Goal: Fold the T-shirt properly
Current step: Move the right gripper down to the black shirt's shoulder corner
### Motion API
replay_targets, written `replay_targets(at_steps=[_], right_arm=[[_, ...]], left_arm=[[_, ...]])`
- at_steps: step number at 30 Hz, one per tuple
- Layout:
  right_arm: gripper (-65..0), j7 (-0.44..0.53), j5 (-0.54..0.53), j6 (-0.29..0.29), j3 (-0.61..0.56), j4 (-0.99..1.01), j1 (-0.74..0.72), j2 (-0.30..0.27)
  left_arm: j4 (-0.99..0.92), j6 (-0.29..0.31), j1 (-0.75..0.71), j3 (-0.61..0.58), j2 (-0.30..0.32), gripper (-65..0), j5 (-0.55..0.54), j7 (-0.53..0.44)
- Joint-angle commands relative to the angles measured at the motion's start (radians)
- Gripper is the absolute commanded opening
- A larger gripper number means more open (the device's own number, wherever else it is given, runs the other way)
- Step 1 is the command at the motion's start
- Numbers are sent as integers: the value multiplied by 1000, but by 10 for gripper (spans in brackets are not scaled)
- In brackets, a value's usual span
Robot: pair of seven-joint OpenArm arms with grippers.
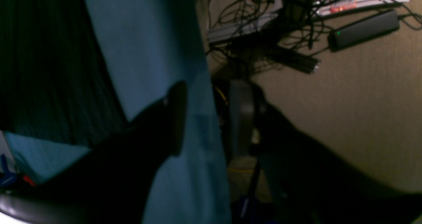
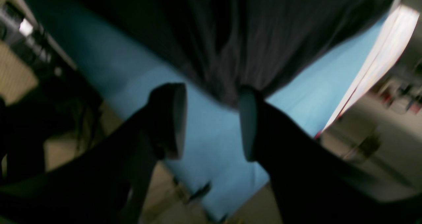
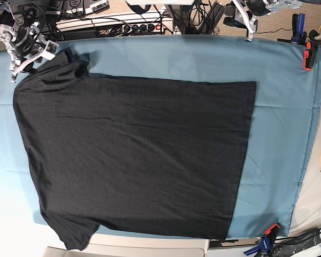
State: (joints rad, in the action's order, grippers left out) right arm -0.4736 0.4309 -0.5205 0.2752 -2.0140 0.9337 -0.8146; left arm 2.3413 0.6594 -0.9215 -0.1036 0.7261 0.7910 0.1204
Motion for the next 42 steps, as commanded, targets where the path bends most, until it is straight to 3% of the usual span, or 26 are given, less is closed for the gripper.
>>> replay_targets(at_steps=[1, 13, 18, 25, 31, 35, 38, 42], right_arm=[[-338, -11, -8, 11, 12, -11, 3, -16], [-336, 7, -10, 19, 12, 45, -6, -16], [-336, 28, 18, 52, 11, 46, -12, -16], [-336, 62, 13, 49, 11, 46, -22, -16], [-337, 68, 3, 8, -1, 48, -23, -16], [-337, 65, 40, 24, -95, 92, -61, -16], [-337, 40, 113, 106, -211, 145, -121, -16], [-337, 0, 166, 158, -336, 185, -184, -16]], left_arm=[[15, -13, -8, 2, 8, -393, -11, -13], [15, -34, 11, 2, 8, -387, -11, -16], [15, -34, 25, 2, 8, -387, -12, -16], [15, -34, 26, 2, 8, -387, -45, -15], [15, -34, 27, 2, 8, -387, -45, -16], [15, -34, 26, 2, 8, -387, -45, -15], [15, -34, 26, 2, 8, -387, -45, -15], [15, -34, 26, 2, 8, -387, -45, -15]])
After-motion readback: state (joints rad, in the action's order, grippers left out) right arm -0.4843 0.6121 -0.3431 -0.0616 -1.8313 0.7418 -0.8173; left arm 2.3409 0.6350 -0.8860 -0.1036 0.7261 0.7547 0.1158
